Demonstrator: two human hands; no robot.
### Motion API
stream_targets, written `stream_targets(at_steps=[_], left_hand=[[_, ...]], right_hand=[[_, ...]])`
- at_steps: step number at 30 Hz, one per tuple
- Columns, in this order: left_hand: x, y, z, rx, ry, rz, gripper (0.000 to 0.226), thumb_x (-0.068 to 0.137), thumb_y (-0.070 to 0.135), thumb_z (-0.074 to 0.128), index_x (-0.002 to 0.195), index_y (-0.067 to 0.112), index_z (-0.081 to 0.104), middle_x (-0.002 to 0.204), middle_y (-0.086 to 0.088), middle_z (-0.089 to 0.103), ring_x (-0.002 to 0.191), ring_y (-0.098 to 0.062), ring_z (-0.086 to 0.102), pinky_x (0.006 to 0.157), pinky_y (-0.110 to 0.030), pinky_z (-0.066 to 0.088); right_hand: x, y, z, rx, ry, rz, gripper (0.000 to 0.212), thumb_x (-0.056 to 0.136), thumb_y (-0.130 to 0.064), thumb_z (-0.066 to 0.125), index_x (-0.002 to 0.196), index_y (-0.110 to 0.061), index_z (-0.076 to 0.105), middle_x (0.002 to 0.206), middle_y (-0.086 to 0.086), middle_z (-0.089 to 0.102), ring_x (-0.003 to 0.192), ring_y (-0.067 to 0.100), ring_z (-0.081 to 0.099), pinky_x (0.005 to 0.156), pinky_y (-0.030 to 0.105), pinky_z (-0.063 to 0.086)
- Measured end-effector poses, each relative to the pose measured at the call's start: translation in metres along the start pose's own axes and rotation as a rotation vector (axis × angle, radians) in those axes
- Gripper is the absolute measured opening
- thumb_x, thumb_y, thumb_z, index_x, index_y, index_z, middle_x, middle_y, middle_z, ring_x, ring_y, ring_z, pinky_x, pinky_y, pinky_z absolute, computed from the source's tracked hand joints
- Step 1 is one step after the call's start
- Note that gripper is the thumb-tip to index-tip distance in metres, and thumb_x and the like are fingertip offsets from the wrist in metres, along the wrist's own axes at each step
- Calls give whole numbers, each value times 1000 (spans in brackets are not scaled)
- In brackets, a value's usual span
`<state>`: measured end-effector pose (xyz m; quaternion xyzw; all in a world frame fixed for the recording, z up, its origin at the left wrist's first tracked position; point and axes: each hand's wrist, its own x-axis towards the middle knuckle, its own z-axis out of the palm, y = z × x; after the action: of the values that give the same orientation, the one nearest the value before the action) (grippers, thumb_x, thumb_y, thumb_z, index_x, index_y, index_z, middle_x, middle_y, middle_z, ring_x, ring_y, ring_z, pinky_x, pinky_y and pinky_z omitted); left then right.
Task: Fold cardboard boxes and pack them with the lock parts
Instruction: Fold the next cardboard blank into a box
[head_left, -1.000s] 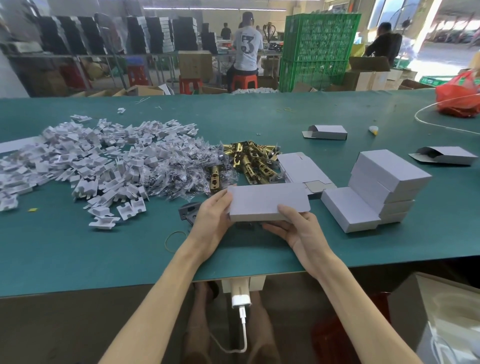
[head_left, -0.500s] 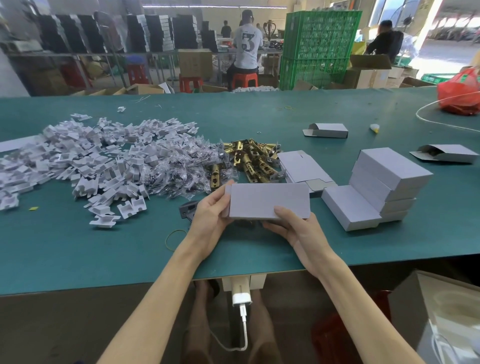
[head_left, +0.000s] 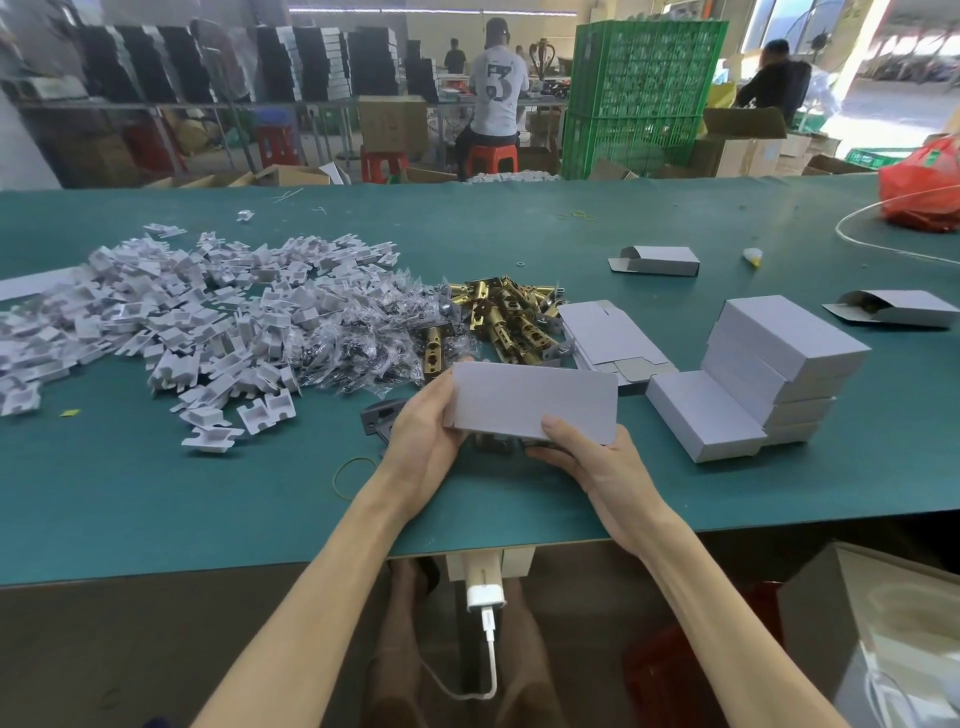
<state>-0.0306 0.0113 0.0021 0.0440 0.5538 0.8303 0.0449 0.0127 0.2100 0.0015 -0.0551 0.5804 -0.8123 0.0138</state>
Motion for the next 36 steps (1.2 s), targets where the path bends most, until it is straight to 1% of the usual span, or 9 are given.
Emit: stream_targets(at_steps=[9, 13, 16, 20, 25, 27, 30, 33, 36], left_hand=[[0, -2, -2, -46, -28, 28, 36, 111, 17, 40, 145, 14, 51, 142, 1, 65, 126, -14, 63, 97, -26, 55], [0, -2, -1, -26, -27, 24, 32, 111, 20, 41, 140, 18, 54, 131, 7, 72, 120, -10, 66, 94, -24, 55], [-2, -3, 0, 56, -50, 40, 34, 110, 22, 43, 143, 19, 52, 128, 12, 72, 120, -9, 64, 101, -29, 55], [-1, -2, -1, 52, -46, 53, 43, 109, 17, 46, 152, 11, 46, 142, 5, 64, 127, -14, 61, 107, -32, 52], [-1, -4, -1, 73, -53, 37, 37, 110, 17, 44, 146, 13, 52, 139, 5, 66, 123, -14, 62, 104, -31, 54], [-2, -4, -2, 95, -72, 36, 33, 110, 19, 44, 139, 12, 58, 133, -4, 68, 118, -17, 63, 100, -32, 54], [-3, -4, -3, 112, -73, 33, 37, 110, 20, 43, 142, 5, 54, 138, -17, 64, 118, -22, 62, 97, -32, 56], [-4, -4, -1, 107, -63, 30, 36, 111, 20, 40, 140, 6, 57, 132, -11, 68, 115, -21, 64, 95, -33, 56], [-2, -1, -2, -34, -13, -8, 36, 112, 21, 38, 139, 7, 56, 130, -8, 72, 115, -19, 68, 97, -35, 56]], right_hand=[[0, -1, 0, -2, -11, 7, 33, 90, -21, 70, 121, -10, 67, 118, 9, 73, 108, 26, 70, 91, 35, 59], [-2, 0, 0, -15, -3, -3, 31, 91, -20, 69, 121, -11, 67, 118, 9, 74, 107, 25, 71, 89, 34, 59], [-2, 0, 1, -13, 1, -8, 30, 91, -20, 69, 119, -11, 68, 116, 9, 74, 105, 24, 71, 87, 32, 59], [-1, 0, 0, -5, -7, -2, 30, 93, -15, 67, 122, -9, 66, 117, 11, 73, 105, 25, 71, 84, 30, 58], [-2, 0, -1, -10, -12, 0, 30, 94, -15, 67, 122, -8, 66, 117, 11, 73, 105, 25, 71, 84, 30, 58], [-2, 0, -1, -9, -12, -5, 30, 93, -16, 68, 121, -8, 66, 117, 12, 73, 104, 25, 71, 84, 31, 58], [-3, 0, 1, -4, -3, -8, 33, 89, -21, 70, 120, -10, 67, 116, 11, 73, 104, 25, 71, 83, 31, 59], [-3, 0, 1, -4, -10, -12, 35, 88, -23, 74, 120, -10, 68, 115, 10, 74, 104, 26, 72, 83, 30, 58], [-2, -1, -1, 21, -23, -1, 37, 89, -20, 73, 123, -9, 66, 118, 11, 73, 106, 28, 71, 84, 33, 59]])
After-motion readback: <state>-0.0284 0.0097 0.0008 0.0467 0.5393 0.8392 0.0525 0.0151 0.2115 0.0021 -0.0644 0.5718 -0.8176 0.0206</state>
